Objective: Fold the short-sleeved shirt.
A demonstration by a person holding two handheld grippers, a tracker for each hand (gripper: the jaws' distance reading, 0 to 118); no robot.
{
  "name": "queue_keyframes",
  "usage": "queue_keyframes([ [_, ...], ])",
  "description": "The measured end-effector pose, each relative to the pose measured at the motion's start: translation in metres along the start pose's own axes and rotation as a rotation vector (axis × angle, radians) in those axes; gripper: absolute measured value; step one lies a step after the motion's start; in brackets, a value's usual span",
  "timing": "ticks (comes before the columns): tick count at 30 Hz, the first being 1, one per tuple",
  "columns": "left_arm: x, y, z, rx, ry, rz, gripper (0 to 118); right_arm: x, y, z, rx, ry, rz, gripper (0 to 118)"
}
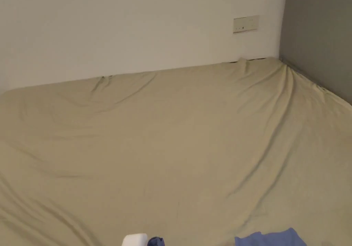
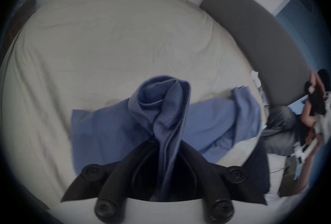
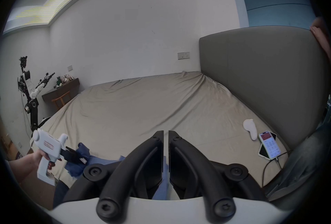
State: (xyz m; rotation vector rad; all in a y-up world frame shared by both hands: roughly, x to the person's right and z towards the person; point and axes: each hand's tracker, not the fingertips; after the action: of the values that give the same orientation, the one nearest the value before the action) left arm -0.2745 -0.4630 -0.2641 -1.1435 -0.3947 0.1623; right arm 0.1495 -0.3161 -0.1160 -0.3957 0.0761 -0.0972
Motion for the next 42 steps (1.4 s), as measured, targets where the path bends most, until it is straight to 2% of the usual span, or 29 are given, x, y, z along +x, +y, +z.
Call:
queue_keyframes([
  [1,0.007,-0.003,-0.013,-0.007,0.05,-0.006,13,0.003,-0.002,0.004,0.003,-0.014,-0.001,7],
  [2,0.011,-0.006,-0.019,-0.007,0.075,-0.009,37,0.006,-0.003,0.007,0.005,-0.022,-0.004,7],
  [3,0.011,-0.01,-0.018,0.015,0.023,0.006,74,0.002,0.0,0.013,0.005,-0.033,-0.01,7],
  [4,0.009,-0.014,-0.013,0.049,-0.063,0.053,101,0.005,-0.002,0.016,0.004,-0.043,-0.02,7],
  [5,0.008,-0.016,-0.005,0.075,-0.121,0.101,109,0.008,-0.003,0.017,-0.001,-0.052,-0.031,7],
  [8,0.004,-0.023,0.041,0.27,-0.186,0.168,107,0.021,-0.01,0.019,-0.022,-0.069,-0.083,7],
  [9,0.001,-0.026,0.053,0.329,-0.151,0.17,106,0.024,-0.013,0.019,-0.028,-0.068,-0.114,7],
  [10,0.0,-0.029,0.061,0.374,-0.078,0.159,100,0.025,-0.015,0.018,-0.031,-0.067,-0.137,7],
  [11,0.001,-0.032,0.065,0.403,0.008,0.14,79,0.035,-0.02,0.018,-0.031,-0.067,-0.146,7],
  [13,0.012,-0.036,0.056,0.413,0.234,0.05,27,0.035,-0.022,0.016,-0.029,-0.068,-0.152,7],
  [14,0.015,-0.038,0.047,0.394,0.297,0.011,15,0.034,-0.023,0.016,-0.029,-0.067,-0.153,7],
  [15,0.018,-0.04,0.033,0.348,0.339,-0.02,15,0.04,-0.025,0.016,-0.028,-0.063,-0.156,7],
  [18,0.033,-0.047,-0.006,0.222,0.218,-0.024,15,0.038,-0.025,0.017,-0.023,-0.05,-0.15,7],
  [21,0.06,-0.057,-0.038,0.139,0.203,-0.085,15,0.039,-0.024,0.021,-0.015,-0.05,-0.134,7],
  [23,0.08,-0.061,-0.043,0.15,0.217,-0.12,15,0.042,-0.024,0.023,-0.014,-0.052,-0.128,7],
  [26,0.106,-0.06,-0.046,0.144,0.079,-0.163,15,0.046,-0.024,0.026,-0.01,-0.062,-0.13,7],
  [29,0.111,-0.057,-0.05,0.125,0.067,-0.184,13,0.046,-0.022,0.027,-0.007,-0.073,-0.14,7],
  [32,0.087,-0.048,-0.03,0.148,-0.046,-0.03,9,0.043,-0.02,0.03,-0.003,-0.074,-0.14,7],
  [35,0.044,-0.042,0.01,0.242,-0.183,0.085,9,0.042,-0.019,0.028,-0.009,-0.075,-0.121,7],
  [39,-0.055,-0.041,0.062,0.353,-0.48,0.332,12,0.037,-0.018,0.021,-0.015,-0.066,-0.123,7],
  [40,-0.079,-0.044,0.07,0.372,-0.49,0.39,24,0.035,-0.017,0.019,-0.018,-0.061,-0.125,7],
  [42,-0.126,-0.053,0.079,0.404,-0.477,0.491,101,0.03,-0.017,0.016,-0.022,-0.051,-0.125,7],
])
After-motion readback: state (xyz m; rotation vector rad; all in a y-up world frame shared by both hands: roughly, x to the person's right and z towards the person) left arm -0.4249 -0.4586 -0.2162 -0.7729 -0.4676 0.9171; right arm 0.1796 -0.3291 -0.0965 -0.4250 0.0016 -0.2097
